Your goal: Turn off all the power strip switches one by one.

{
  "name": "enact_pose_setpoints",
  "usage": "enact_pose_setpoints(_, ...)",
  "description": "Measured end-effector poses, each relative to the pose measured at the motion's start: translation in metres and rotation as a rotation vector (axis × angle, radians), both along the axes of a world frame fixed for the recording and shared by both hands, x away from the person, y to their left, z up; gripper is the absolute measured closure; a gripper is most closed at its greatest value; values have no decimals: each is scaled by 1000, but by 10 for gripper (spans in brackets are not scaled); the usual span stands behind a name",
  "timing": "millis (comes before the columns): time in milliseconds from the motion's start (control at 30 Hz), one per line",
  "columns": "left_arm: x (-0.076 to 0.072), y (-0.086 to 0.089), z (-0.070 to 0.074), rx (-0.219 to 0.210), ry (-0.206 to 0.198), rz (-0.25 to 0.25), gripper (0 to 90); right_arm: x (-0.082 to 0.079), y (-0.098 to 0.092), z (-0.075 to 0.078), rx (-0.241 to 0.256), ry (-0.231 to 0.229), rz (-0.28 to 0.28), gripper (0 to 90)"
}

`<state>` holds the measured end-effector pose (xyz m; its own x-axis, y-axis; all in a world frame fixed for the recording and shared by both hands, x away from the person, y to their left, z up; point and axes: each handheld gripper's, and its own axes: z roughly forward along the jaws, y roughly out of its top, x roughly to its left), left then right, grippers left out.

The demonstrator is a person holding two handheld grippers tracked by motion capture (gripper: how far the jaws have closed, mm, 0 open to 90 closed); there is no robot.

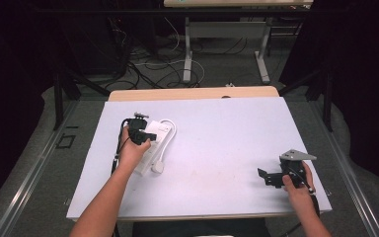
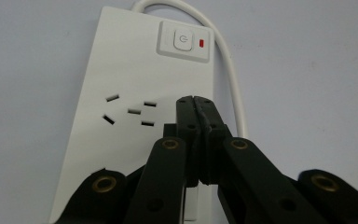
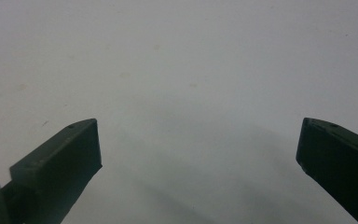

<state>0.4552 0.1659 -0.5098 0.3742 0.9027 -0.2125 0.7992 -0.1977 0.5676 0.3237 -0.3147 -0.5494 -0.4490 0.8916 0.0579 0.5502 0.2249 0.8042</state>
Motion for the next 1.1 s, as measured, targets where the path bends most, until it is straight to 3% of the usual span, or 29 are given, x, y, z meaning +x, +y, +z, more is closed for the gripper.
enact_pose_setpoints(400, 3, 1, -6, 7, 21, 19, 900, 0, 0, 0, 4, 5, 4, 0)
enact_pose_setpoints(500, 4, 2, -7, 8, 27, 3, 900, 0, 0, -1, 4, 6, 7, 0)
enact_pose_setpoints(1100, 4, -2, -10, 15, 17, 13, 900, 0, 0, -1, 6, 8, 12, 0)
